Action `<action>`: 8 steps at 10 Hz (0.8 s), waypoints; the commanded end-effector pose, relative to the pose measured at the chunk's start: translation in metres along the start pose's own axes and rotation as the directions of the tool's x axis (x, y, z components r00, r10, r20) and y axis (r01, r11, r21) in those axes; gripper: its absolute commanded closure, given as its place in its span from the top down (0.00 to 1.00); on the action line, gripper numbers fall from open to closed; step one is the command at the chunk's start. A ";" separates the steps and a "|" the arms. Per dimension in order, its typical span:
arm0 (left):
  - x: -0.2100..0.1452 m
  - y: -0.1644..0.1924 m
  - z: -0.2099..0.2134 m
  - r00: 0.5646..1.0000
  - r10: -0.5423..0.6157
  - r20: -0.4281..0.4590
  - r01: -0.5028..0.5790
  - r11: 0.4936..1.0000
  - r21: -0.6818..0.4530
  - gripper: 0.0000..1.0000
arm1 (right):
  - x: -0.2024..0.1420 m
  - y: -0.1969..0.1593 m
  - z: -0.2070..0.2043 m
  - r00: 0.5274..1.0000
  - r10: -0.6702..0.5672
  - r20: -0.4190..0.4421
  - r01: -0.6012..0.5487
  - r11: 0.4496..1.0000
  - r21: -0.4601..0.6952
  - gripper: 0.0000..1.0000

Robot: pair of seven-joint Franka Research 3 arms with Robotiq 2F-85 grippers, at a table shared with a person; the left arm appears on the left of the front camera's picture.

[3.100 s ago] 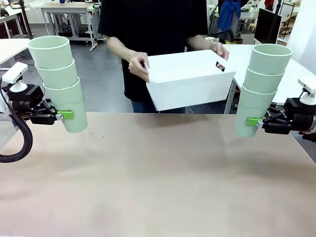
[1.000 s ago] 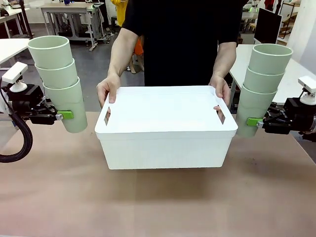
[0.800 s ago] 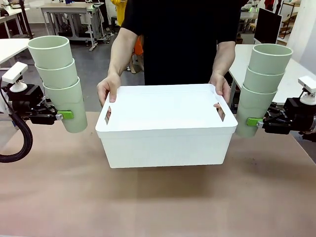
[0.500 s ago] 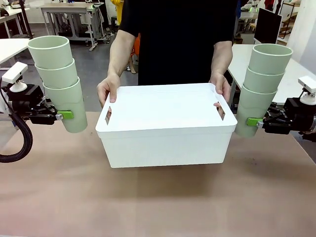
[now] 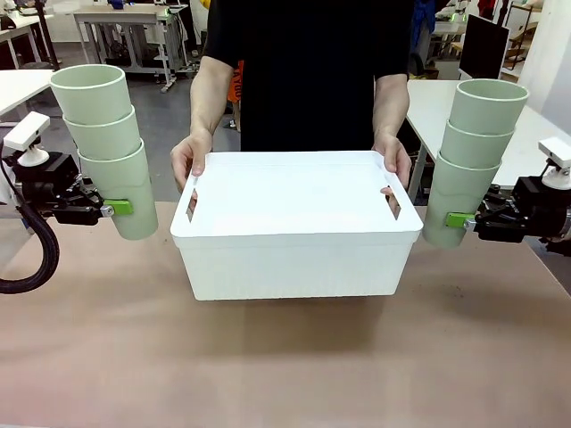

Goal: Stack the cups and store them in the basket.
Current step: Place the stack of Reusable plastic cups into the Pantry Basket.

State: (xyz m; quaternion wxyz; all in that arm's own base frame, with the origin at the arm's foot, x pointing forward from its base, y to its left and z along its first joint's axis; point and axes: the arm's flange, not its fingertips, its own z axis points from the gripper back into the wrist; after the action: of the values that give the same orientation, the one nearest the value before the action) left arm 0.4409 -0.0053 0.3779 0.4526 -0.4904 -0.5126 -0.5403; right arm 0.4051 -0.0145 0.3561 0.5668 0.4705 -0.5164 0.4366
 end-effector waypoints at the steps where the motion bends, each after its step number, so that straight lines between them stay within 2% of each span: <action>1: 0.004 0.001 0.000 1.000 -0.008 0.005 0.008 1.000 -0.002 0.85 | 0.003 0.000 -0.002 1.000 0.011 -0.001 -0.011 1.000 0.000 0.84; 8: 0.004 0.001 0.000 1.000 -0.008 0.005 0.008 1.000 -0.002 0.85 | 0.003 0.000 -0.002 1.000 0.011 -0.001 -0.011 1.000 0.000 0.84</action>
State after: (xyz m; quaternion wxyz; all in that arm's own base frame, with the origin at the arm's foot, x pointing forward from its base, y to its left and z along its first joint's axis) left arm 0.4409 -0.0053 0.3779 0.4526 -0.4904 -0.5126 -0.5403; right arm 0.4051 -0.0145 0.3561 0.5668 0.4705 -0.5164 0.4366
